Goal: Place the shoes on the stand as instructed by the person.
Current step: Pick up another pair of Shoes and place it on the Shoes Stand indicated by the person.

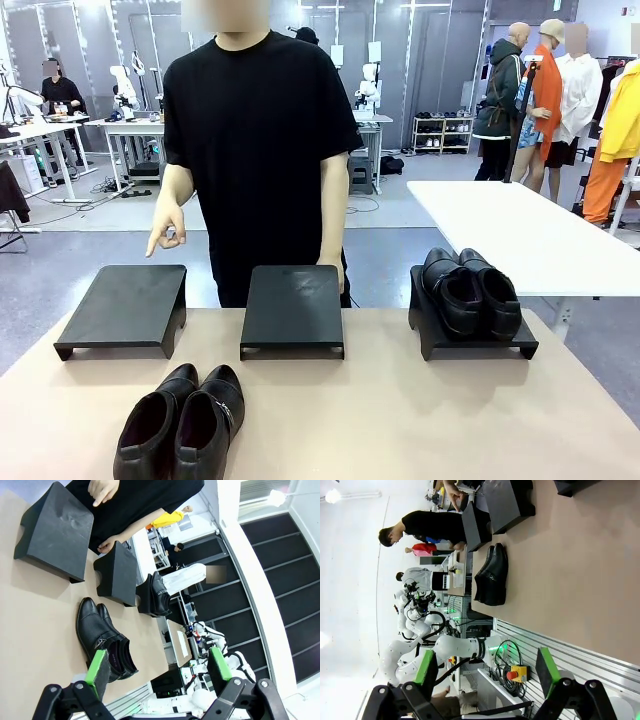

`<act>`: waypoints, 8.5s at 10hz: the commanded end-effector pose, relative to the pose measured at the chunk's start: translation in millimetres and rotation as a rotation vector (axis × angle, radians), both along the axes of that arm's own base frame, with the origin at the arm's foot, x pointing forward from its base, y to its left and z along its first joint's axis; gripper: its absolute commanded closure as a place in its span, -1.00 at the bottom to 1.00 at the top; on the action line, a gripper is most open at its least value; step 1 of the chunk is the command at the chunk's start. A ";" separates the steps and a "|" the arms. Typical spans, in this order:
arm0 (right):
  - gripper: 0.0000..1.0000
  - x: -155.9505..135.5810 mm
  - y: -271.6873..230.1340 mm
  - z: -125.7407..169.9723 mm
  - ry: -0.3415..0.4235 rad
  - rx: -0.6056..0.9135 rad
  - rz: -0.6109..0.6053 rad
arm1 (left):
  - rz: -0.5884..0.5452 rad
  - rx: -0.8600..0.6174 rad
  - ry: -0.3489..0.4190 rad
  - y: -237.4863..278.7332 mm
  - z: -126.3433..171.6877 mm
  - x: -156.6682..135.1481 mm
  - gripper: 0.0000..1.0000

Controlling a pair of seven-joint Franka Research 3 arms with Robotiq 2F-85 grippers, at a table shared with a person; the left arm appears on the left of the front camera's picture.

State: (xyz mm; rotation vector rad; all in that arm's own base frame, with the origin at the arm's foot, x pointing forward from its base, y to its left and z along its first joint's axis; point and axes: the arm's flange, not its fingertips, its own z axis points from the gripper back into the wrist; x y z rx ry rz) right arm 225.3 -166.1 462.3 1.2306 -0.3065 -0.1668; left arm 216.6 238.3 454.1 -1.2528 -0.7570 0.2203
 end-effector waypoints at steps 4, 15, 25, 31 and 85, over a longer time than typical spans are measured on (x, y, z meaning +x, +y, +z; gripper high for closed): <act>-1.00 -1.8 -1.3 0.5 -0.020 -0.004 0.009 | -0.158 0.204 0.165 -81.6 31.8 26.4 -1.00; -1.00 -1.8 -1.3 0.5 -0.020 -0.004 0.009 | -0.373 0.776 0.413 -302.2 5.5 38.0 -1.00; -1.00 -1.8 -1.3 0.5 -0.020 -0.004 0.009 | -0.326 1.004 0.591 -391.3 -76.6 70.4 -1.00; -1.00 -1.8 -1.3 0.5 -0.020 -0.004 0.009 | -0.357 1.043 0.567 -417.2 -62.5 102.9 -1.00; -1.00 -1.8 -1.3 0.5 -0.020 -0.004 0.009 | 0.038 1.269 0.256 -316.1 44.6 253.1 0.81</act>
